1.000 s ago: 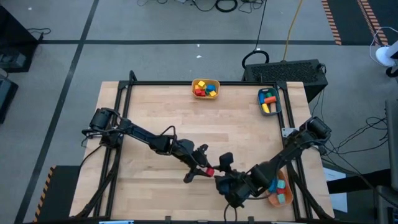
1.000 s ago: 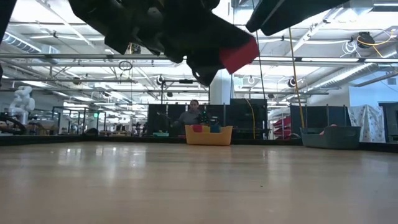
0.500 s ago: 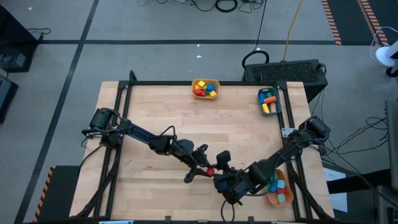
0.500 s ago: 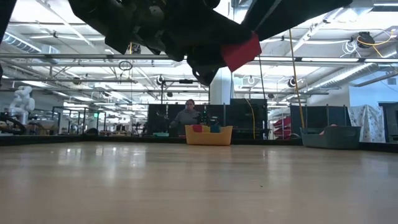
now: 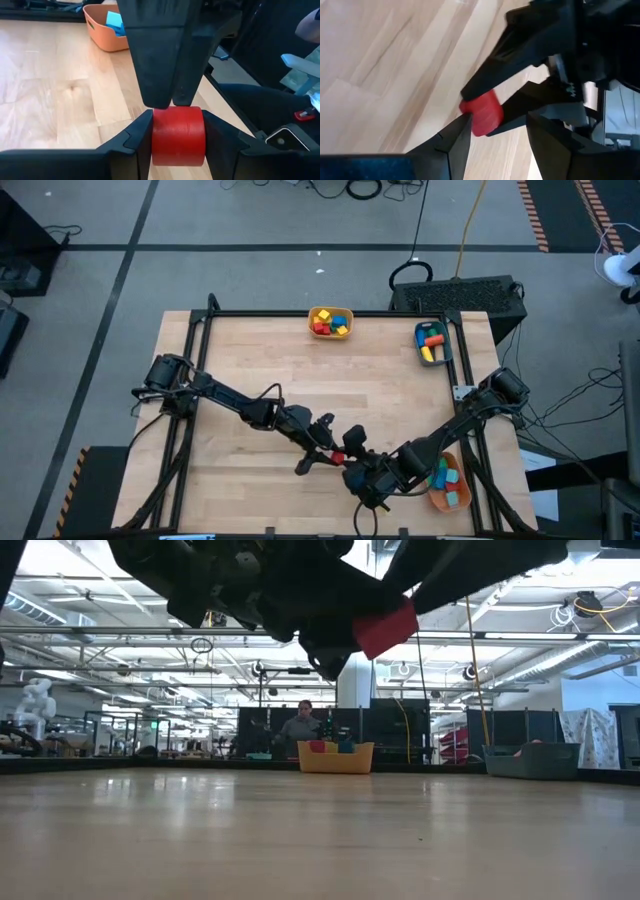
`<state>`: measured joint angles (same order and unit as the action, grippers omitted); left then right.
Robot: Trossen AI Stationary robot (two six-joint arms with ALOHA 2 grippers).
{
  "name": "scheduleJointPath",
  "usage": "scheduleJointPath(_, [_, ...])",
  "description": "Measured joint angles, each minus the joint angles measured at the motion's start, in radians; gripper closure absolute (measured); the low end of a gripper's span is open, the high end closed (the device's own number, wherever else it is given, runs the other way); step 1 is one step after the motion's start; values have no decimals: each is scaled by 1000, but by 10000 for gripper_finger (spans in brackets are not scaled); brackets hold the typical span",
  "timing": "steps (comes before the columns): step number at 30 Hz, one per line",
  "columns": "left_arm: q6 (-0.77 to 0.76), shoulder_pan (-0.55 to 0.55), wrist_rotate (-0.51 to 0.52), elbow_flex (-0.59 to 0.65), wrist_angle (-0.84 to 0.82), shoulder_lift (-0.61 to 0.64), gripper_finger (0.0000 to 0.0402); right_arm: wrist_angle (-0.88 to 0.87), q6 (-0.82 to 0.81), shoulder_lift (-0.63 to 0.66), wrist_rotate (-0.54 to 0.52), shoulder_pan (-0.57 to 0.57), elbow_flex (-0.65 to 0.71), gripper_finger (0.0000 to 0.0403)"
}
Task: Sort blocks by size
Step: Put the red half circle block into the orange bin
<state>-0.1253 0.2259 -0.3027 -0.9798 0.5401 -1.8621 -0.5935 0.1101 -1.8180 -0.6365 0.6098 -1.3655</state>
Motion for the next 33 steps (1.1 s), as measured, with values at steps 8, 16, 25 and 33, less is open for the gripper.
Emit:
scheduleJointPath(8, [-3, 0, 2, -3, 38, 1, 260, 12, 50, -10, -27, 22, 1, 225])
scheduleJointPath(16, [-20, 3, -14, -3, 68, 3, 260, 36, 74, -13, -23, 18, 1, 227])
scheduleJointPath(25, [-27, 7, -21, -3, 83, 3, 260, 95, 119, -13, -16, 15, 1, 283])
scheduleJointPath(33, [-45, 22, -122, -3, 111, 2, 218, 115, 114, -13, -11, 15, -2, 320])
